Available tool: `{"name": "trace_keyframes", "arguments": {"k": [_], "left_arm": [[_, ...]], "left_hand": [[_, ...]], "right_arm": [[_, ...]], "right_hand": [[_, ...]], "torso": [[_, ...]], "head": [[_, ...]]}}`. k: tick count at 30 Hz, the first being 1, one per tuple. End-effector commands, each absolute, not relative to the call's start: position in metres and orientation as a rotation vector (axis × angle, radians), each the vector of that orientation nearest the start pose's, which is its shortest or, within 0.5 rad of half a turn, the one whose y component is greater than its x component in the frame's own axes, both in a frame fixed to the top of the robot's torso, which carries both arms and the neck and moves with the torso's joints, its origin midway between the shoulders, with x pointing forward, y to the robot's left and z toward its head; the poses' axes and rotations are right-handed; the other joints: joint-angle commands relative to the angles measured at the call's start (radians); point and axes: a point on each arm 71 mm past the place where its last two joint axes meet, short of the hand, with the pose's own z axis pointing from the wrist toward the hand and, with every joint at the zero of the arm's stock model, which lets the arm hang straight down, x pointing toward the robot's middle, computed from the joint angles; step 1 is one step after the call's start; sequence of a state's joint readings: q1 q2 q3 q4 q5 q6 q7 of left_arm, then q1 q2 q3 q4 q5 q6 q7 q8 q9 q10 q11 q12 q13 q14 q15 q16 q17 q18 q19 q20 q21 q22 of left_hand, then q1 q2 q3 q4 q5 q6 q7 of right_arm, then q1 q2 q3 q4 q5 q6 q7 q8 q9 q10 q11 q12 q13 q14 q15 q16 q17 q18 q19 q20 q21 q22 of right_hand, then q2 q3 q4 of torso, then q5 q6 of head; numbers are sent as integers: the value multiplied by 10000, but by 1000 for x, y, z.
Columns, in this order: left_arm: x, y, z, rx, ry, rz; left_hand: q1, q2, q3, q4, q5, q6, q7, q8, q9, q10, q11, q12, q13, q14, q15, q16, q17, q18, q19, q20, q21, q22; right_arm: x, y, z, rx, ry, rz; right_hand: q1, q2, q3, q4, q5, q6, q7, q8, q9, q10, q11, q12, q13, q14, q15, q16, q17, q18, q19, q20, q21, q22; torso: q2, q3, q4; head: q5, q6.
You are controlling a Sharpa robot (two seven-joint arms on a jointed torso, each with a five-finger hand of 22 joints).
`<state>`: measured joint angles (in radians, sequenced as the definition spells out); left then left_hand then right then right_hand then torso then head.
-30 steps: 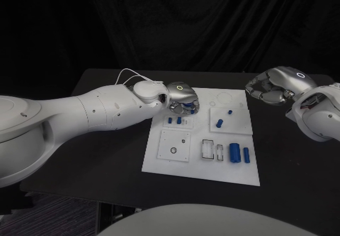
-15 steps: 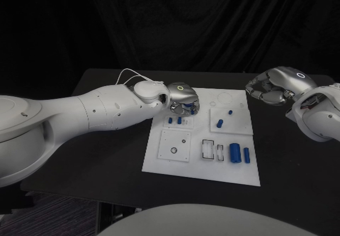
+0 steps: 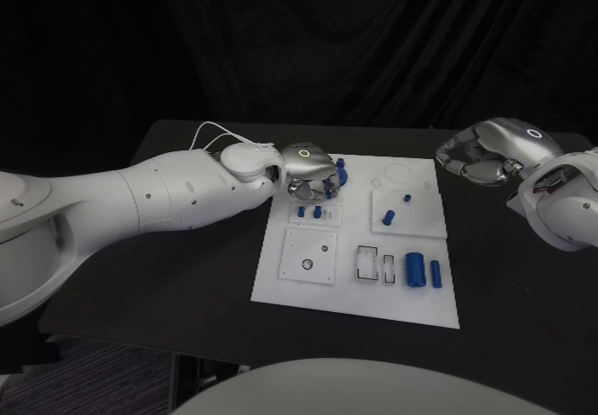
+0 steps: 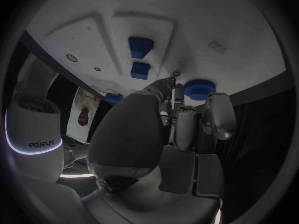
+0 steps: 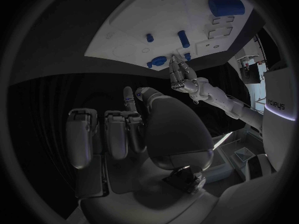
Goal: Assemble the parts on the task board
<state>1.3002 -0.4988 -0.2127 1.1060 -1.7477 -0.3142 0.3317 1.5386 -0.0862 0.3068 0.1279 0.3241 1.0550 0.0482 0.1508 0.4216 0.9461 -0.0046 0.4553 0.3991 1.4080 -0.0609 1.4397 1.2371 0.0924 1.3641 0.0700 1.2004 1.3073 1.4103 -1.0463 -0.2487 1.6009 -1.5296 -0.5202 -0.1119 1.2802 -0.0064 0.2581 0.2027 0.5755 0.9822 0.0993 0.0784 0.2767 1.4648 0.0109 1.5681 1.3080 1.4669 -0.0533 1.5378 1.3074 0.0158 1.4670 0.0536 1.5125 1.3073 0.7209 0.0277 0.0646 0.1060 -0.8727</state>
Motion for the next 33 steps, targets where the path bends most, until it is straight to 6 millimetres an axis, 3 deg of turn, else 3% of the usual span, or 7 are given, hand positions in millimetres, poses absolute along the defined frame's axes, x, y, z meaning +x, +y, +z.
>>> {"name": "trace_keyframes", "arguments": {"k": [1, 13, 33], "left_arm": [[524, 121, -206, 8876, 14611, -7156], [514, 141, -193, 8674, 14510, -7099], [511, 155, -191, 8494, 14684, -6933]], "left_hand": [[-65, 42, 18, -43, 53, 117, 33, 33, 27, 134, 23, -104, -39, 38, 19, 4, -25, -125, 68, -2, 47, 1579], [-172, 25, 37, -30, 26, 150, 46, 24, 49, 280, 38, -282, -142, 17, 33, -35, -101, -121, 56, 0, 18, 1570], [-235, -4, 123, -50, 9, 155, 58, -21, 62, 451, 55, -572, -324, 47, 45, -44, -107, -141, 109, 6, 101, 1595]], "right_arm": [[472, -284, -141, -1812, 14553, 4396], [472, -286, -142, -1780, 14612, 4337], [472, -288, -143, -1743, 14686, 4270]], "right_hand": [[-50, 11, 64, -21, 55, 61, -13, -24, -7, 1060, -42, 27, 2628, 846, -57, -50, 1683, 30, 714, -34, -59, 2385], [-54, 12, 67, -21, 53, 62, -12, -24, -7, 1060, -42, 27, 2628, 848, -57, -48, 1690, 30, 714, -34, -59, 2385], [-65, 11, 72, -19, 49, 62, -10, -25, -7, 1060, -42, 27, 2628, 843, -57, -58, 1665, 31, 712, -33, -61, 2384]], "torso": [[-17, 4, 19], [16, 4, -6], [25, 2, -8]], "head": [[0, 1], [57, 1], [45, 1]]}}
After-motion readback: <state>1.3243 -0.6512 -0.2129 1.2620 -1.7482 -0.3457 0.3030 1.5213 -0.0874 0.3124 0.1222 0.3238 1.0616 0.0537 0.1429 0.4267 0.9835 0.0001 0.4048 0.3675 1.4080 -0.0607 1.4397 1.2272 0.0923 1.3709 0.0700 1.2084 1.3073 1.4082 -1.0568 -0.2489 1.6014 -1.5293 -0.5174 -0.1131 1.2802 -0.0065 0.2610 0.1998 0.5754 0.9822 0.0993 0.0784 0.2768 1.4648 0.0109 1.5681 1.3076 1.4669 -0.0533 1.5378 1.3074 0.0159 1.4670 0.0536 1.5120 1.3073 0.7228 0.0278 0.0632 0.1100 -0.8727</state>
